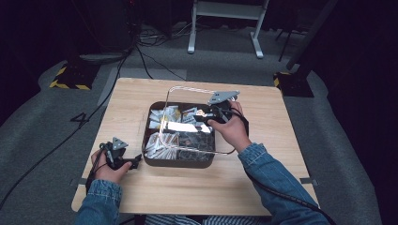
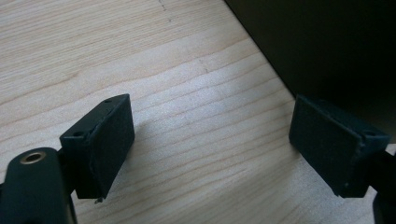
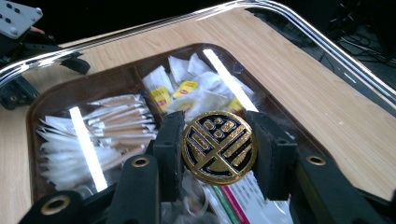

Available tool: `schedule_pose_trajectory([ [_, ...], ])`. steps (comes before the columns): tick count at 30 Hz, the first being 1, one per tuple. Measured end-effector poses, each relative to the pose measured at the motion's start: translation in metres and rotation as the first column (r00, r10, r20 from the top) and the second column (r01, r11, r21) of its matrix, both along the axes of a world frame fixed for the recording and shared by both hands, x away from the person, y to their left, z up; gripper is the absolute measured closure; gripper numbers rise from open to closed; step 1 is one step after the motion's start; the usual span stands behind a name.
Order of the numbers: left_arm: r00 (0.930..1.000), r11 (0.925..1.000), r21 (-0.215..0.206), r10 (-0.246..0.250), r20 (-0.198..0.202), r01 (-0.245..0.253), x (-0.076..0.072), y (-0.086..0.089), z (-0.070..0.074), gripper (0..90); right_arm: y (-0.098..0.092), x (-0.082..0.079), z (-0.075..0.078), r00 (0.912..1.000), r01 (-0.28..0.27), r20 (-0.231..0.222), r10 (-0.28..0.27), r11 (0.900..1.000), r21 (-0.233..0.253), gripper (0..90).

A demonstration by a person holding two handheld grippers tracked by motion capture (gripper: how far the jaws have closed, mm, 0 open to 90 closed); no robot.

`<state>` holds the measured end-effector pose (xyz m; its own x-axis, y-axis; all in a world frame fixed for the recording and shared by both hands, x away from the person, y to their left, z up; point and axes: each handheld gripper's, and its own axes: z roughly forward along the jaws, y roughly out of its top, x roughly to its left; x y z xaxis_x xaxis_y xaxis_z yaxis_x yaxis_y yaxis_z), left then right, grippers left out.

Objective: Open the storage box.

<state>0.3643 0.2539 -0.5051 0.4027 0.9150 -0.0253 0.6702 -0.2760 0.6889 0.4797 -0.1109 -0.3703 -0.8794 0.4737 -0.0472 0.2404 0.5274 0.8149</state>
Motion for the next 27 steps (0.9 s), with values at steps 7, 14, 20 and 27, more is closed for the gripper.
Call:
schedule_pose_trajectory([
  [7,1.0000,1.0000,0.000,0.003,0.002,-0.003,0.001,0.000,0.000,14.5,-0.028,-0.002,0.004,0.9997,0.024,0.001,-0.024,1.000,-0.009,59.3],
  [14,1.0000,1.0000,0.002,0.003,0.003,-0.003,0.000,0.000,0.000,14.5,-0.057,-0.002,0.007,0.9987,0.052,-0.002,-0.052,0.999,-0.014,59.3],
  [20,1.0000,1.0000,0.002,0.003,0.003,-0.003,0.000,0.000,0.000,14.5,-0.078,-0.001,0.006,0.9971,0.075,-0.012,-0.075,0.997,-0.021,59.3],
  [27,1.0000,1.0000,0.002,0.003,0.003,-0.003,0.000,0.000,0.000,14.5,-0.106,0.003,0.002,0.9928,0.119,-0.015,-0.119,0.993,-0.014,59.3],
])
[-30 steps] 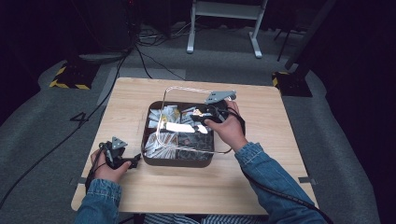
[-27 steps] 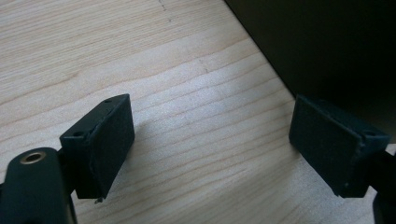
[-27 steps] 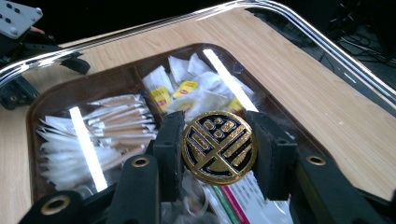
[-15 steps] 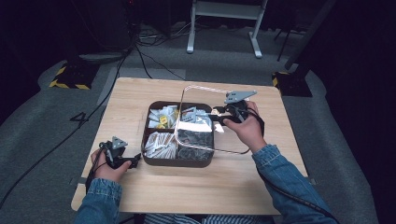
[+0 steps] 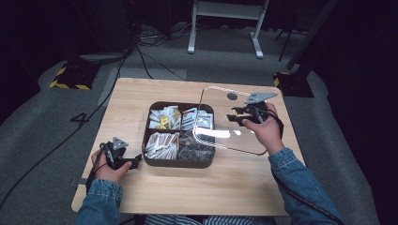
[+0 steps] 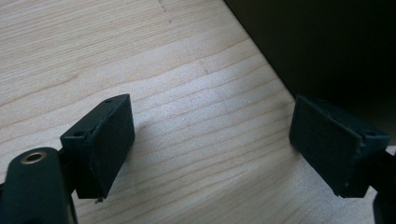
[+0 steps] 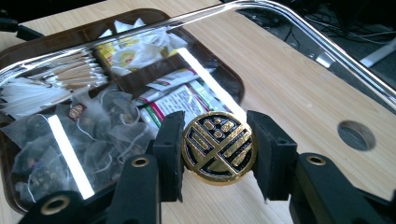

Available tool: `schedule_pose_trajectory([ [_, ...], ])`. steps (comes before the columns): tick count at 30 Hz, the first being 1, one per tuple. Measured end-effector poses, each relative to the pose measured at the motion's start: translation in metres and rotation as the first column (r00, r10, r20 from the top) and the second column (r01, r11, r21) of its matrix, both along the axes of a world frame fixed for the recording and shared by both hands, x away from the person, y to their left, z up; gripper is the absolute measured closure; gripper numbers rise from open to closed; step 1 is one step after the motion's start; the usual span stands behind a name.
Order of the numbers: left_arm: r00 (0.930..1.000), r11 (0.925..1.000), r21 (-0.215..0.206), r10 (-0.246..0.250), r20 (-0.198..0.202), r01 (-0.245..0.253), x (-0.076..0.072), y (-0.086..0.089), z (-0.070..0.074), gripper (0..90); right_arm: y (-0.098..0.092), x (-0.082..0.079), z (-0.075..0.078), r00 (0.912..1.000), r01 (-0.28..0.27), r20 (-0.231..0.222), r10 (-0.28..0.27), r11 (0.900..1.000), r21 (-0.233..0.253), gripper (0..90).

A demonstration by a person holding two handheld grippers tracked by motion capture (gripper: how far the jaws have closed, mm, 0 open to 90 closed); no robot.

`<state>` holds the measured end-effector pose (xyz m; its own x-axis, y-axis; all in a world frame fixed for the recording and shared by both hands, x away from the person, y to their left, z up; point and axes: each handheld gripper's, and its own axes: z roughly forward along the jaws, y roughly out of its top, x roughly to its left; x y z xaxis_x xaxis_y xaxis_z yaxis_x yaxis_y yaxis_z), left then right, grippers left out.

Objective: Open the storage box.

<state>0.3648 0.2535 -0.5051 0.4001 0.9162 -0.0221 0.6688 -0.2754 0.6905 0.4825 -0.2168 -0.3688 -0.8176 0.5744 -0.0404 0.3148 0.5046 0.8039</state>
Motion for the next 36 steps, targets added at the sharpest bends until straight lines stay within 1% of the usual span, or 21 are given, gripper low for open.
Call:
schedule_pose_trajectory([
  [4,1.0000,1.0000,0.000,0.000,0.000,0.000,0.000,0.000,0.000,14.5,-0.015,0.002,-0.003,0.9997,0.024,-0.006,-0.024,1.000,0.005,59.3],
  [6,1.0000,1.0000,0.000,0.000,0.000,0.000,0.000,0.000,0.000,14.5,-0.018,0.002,-0.005,0.9995,0.031,-0.007,-0.031,1.000,0.003,59.3],
  [9,1.0000,1.0000,0.000,0.000,0.000,0.000,0.000,0.000,0.000,14.5,-0.026,0.003,-0.013,0.9984,0.055,0.011,-0.055,0.998,-0.022,59.3],
  [10,1.0000,1.0000,0.000,0.000,0.000,0.000,0.000,0.000,0.000,14.5,-0.032,0.004,-0.018,0.9974,0.071,0.014,-0.070,0.997,-0.030,59.3],
  [11,1.0000,1.0000,0.000,0.000,0.000,0.000,0.000,0.000,0.000,14.5,-0.032,0.004,-0.018,0.9974,0.071,0.014,-0.070,0.997,-0.030,59.3],
  [15,1.0000,1.0000,0.000,0.000,0.000,0.000,0.000,0.000,0.000,14.5,-0.045,0.007,-0.027,0.9961,0.087,-0.013,-0.087,0.996,-0.012,59.3],
  [17,1.0000,1.0000,0.000,0.000,0.000,0.000,0.000,0.000,0.000,14.5,-0.054,0.009,-0.032,0.9947,0.101,-0.019,-0.101,0.995,-0.021,59.2],
  [18,1.0000,1.0000,0.000,0.000,0.000,0.000,0.000,0.000,0.000,14.5,-0.054,0.009,-0.032,0.9947,0.101,-0.019,-0.101,0.995,-0.021,59.2],
  [20,1.0000,1.0000,0.000,0.000,0.000,0.000,0.000,0.000,0.000,14.5,-0.060,0.009,-0.036,0.9936,0.110,-0.022,-0.111,0.993,-0.032,59.2],
  [21,1.0000,1.0000,0.000,0.000,0.000,0.000,0.000,0.000,0.000,14.5,-0.066,0.010,-0.040,0.9925,0.118,-0.027,-0.119,0.992,-0.034,59.2],
  [25,1.0000,1.0000,0.000,0.000,0.000,0.000,0.000,0.000,0.000,14.5,-0.077,0.010,-0.047,0.9891,0.139,-0.044,-0.141,0.990,-0.037,59.2],
  [26,1.0000,1.0000,0.000,0.000,0.000,0.000,0.000,0.000,0.000,14.5,-0.080,0.010,-0.050,0.9887,0.140,-0.047,-0.142,0.989,-0.041,59.2],
  [27,1.0000,1.0000,0.000,0.000,0.000,0.000,0.000,0.000,0.000,14.5,-0.085,0.010,-0.056,0.9870,0.148,-0.056,-0.151,0.988,-0.049,59.2],
  [28,1.0000,1.0000,0.000,0.000,0.000,0.000,0.000,0.000,0.000,14.5,-0.085,0.010,-0.056,0.9870,0.148,-0.056,-0.151,0.988,-0.049,59.2],
  [31,1.0000,1.0000,0.001,0.000,0.000,0.000,0.000,0.000,0.000,14.5,-0.092,0.011,-0.066,0.9832,0.164,-0.071,-0.168,0.985,-0.055,59.2],
  [33,1.0000,1.0000,0.000,0.000,0.000,0.000,0.000,0.000,0.000,14.5,-0.097,0.011,-0.074,0.9810,0.173,-0.078,-0.177,0.983,-0.060,59.2],
  [34,1.0000,1.0000,0.000,0.000,0.000,0.000,0.000,0.000,0.000,14.5,-0.100,0.011,-0.080,0.9790,0.180,-0.085,-0.185,0.982,-0.064,59.2],
  [36,1.0000,1.0000,0.000,0.000,0.000,0.000,0.000,0.000,0.000,14.5,-0.101,0.011,-0.083,0.9782,0.182,-0.089,-0.188,0.981,-0.065,59.2],
])
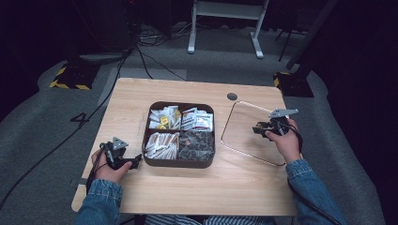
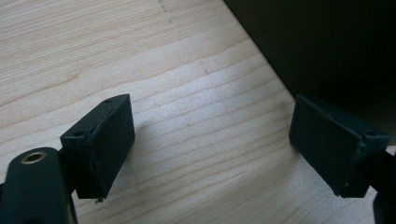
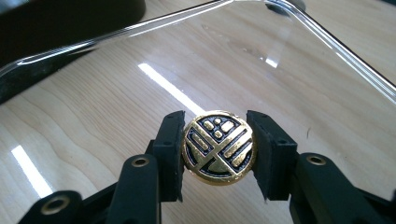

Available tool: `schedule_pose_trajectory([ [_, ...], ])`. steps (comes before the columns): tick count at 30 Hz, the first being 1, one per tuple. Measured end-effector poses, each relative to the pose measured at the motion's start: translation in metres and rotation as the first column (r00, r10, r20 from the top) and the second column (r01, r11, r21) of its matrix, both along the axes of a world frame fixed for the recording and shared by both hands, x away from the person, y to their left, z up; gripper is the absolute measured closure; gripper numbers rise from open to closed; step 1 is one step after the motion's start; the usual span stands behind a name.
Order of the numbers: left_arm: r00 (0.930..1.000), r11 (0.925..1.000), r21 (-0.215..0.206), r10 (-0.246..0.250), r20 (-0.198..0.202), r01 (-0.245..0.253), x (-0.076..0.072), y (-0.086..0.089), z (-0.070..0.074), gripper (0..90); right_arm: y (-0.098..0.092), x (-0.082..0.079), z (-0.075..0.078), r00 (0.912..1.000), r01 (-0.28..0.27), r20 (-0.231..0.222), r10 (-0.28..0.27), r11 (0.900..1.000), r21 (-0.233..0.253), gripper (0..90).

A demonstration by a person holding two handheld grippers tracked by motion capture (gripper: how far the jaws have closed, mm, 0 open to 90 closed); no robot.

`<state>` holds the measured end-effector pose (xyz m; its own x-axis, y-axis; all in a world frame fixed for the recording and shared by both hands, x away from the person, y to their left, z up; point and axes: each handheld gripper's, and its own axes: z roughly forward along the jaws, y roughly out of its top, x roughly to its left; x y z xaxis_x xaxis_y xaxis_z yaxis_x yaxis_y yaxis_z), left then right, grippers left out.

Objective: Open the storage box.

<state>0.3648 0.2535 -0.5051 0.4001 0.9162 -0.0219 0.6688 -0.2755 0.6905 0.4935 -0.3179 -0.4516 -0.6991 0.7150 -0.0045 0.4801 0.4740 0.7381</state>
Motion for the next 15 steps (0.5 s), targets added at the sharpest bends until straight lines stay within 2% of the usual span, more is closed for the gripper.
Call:
schedule_pose_trajectory([
  [12,1.0000,1.0000,0.000,0.000,0.000,0.000,0.000,0.000,0.000,14.5,-0.008,-0.004,-0.027,0.9986,0.037,-0.038,-0.036,0.999,0.015,59.1],
  [15,1.0000,1.0000,0.000,0.000,0.000,0.000,0.000,0.000,0.000,14.5,-0.007,-0.005,-0.032,0.9983,0.037,-0.045,-0.037,0.999,-0.002,59.1],
])
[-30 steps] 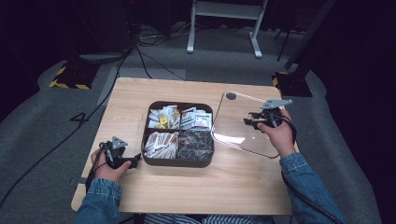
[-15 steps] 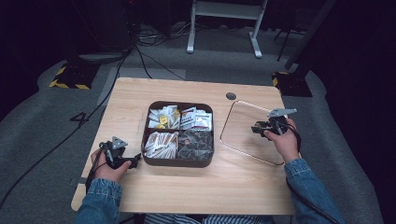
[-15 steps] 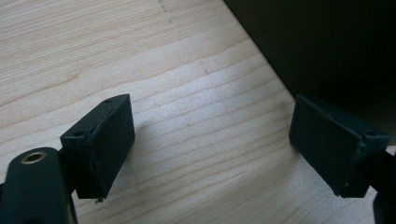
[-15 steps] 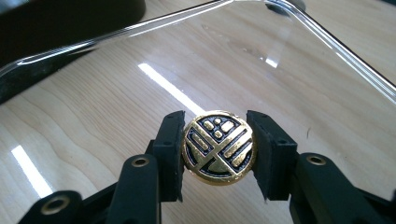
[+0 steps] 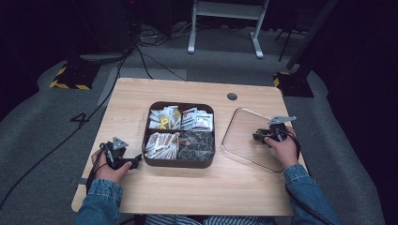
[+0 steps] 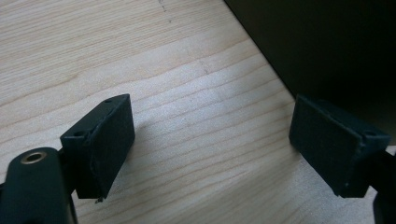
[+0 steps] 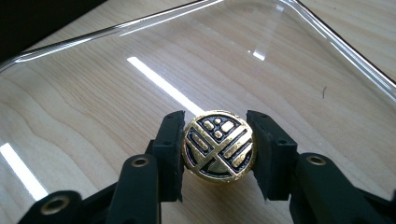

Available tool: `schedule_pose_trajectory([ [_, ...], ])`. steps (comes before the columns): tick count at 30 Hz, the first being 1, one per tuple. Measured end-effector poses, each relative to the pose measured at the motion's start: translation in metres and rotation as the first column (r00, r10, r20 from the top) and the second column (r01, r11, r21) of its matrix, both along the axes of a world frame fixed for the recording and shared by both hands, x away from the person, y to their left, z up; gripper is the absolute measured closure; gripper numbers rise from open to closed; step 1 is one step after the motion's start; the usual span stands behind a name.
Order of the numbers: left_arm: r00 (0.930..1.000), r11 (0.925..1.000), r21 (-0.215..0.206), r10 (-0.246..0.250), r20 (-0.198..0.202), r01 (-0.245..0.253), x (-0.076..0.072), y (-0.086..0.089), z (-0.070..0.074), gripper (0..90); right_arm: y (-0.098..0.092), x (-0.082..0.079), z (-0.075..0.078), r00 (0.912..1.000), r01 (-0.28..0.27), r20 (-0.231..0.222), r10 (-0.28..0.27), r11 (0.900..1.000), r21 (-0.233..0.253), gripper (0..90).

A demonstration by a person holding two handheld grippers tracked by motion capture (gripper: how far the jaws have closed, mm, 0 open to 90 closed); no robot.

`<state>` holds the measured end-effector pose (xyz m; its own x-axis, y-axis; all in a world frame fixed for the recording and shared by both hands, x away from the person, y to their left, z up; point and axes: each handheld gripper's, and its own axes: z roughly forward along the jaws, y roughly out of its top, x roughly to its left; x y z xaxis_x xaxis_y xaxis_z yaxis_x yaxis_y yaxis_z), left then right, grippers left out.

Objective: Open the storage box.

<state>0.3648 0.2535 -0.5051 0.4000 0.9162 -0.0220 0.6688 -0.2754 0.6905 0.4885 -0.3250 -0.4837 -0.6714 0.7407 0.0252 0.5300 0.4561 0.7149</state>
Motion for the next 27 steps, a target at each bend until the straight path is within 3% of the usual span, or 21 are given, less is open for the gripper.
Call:
schedule_pose_trajectory([
  [16,1.0000,1.0000,0.001,-0.003,0.000,0.003,0.000,0.000,0.000,14.7,0.002,-0.001,-0.006,0.9999,0.010,-0.004,-0.010,1.000,-0.002,58.3],
  [17,1.0000,1.0000,0.001,-0.003,0.000,0.003,0.000,0.000,0.000,14.7,0.002,-0.001,-0.006,0.9999,0.010,-0.010,-0.010,1.000,0.008,55.4],
  [19,1.0000,1.0000,0.001,-0.003,0.000,0.003,0.000,0.000,0.000,14.7,0.001,-0.002,-0.004,0.9990,0.029,-0.036,-0.027,0.998,0.059,38.6],
  [22,1.0000,1.0000,0.002,-0.003,0.000,0.003,0.000,0.000,0.000,14.7,0.001,-0.003,-0.002,0.9985,0.047,-0.030,-0.045,0.996,0.070,34.2],
  [27,1.0000,1.0000,0.001,-0.003,-0.001,0.003,0.000,0.000,0.000,14.6,-0.001,-0.008,0.008,0.9968,0.076,0.020,-0.078,0.992,0.102,31.7],
])
